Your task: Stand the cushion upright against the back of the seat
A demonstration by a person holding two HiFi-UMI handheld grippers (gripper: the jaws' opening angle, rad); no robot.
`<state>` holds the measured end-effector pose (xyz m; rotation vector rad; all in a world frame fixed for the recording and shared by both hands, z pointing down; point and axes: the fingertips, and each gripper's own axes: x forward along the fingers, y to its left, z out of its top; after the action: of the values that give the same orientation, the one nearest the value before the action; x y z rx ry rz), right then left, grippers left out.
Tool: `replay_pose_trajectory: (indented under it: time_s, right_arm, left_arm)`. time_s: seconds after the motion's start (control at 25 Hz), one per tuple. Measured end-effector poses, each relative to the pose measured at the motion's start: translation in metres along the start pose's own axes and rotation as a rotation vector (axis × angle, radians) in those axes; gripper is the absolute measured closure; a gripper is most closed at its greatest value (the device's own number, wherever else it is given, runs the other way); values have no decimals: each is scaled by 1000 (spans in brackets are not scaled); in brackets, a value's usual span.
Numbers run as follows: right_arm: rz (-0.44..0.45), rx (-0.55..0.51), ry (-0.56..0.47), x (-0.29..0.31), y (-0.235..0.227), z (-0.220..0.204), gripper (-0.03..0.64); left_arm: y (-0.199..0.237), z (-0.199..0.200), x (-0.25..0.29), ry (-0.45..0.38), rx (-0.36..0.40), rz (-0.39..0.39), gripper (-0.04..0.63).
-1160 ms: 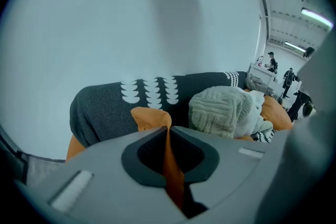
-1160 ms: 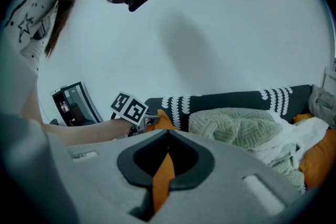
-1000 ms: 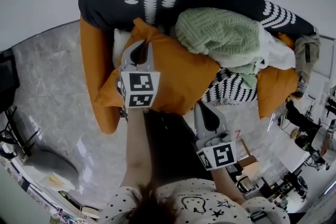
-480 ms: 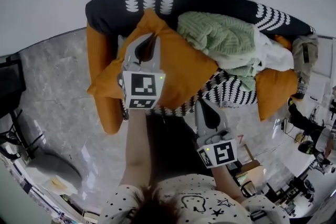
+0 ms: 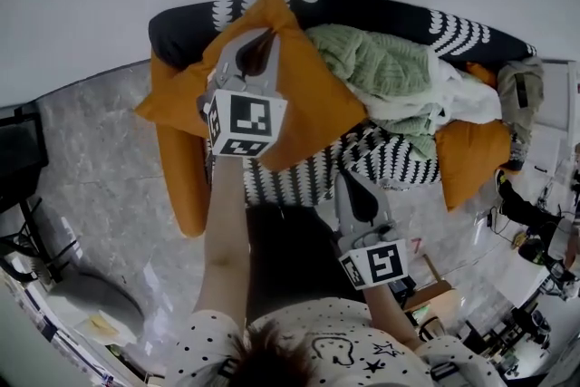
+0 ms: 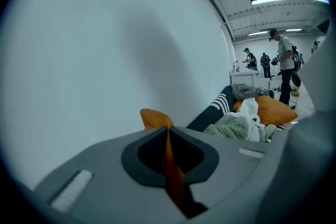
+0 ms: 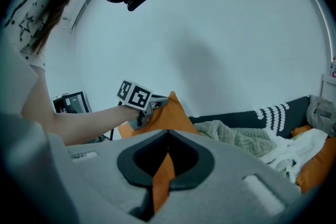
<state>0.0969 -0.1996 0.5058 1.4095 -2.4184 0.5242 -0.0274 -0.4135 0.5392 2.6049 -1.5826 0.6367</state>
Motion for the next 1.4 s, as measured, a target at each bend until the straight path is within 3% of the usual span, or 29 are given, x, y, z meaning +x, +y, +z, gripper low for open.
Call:
replay_pose_trajectory:
  time_s: [0.48,1.4]
  right_arm:
    - [-27,8,21,5,-10,0,618]
    - [-37,1,29,39,-11,27,618]
  left_arm:
    - [39,-59,61,100,5,22,578]
    - [50,-95,95,187,-21,-15,563]
